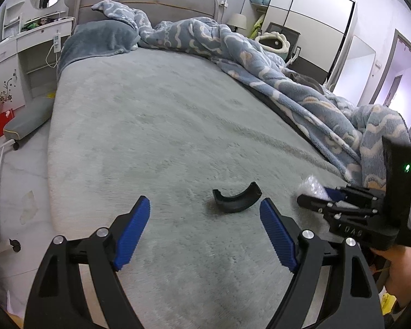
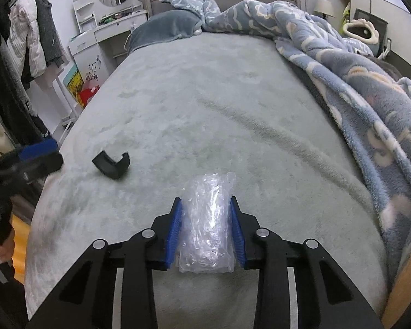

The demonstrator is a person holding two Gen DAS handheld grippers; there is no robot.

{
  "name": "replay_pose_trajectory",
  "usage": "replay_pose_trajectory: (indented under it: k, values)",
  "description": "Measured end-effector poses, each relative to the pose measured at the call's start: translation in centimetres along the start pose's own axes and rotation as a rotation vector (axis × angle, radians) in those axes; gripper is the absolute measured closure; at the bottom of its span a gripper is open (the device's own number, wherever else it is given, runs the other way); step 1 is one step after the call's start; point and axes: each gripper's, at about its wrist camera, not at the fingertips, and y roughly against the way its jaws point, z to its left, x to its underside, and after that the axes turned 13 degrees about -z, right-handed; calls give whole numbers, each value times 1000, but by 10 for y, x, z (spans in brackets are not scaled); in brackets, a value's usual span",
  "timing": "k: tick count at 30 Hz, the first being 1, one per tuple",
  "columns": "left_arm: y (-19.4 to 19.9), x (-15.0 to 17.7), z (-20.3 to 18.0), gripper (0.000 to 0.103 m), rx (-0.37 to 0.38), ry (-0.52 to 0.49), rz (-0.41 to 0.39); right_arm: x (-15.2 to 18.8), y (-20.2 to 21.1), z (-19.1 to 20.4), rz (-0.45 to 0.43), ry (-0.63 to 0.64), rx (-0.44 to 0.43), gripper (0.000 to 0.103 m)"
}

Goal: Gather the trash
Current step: 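Close the left tool on the black curved plastic piece and lift it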

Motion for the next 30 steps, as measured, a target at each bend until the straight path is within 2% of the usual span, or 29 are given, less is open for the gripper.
replay_pose_trajectory:
  k: [10,22,26,30]
  values:
    - [-23,8,-17,21,26,-20,42,-12,3,-10,-47,-23,-15,69]
    - [-56,14,-26,27,32,-1,107,-19,-8,-19,-48,-32,-28,69]
    - [-60,12,-28,28,47,19,104,-20,-14,-22,-44,-33,-31,69]
    - [-65,11,-30,36,54,25,103,-21,-16,-24,-46,-32,-34,69]
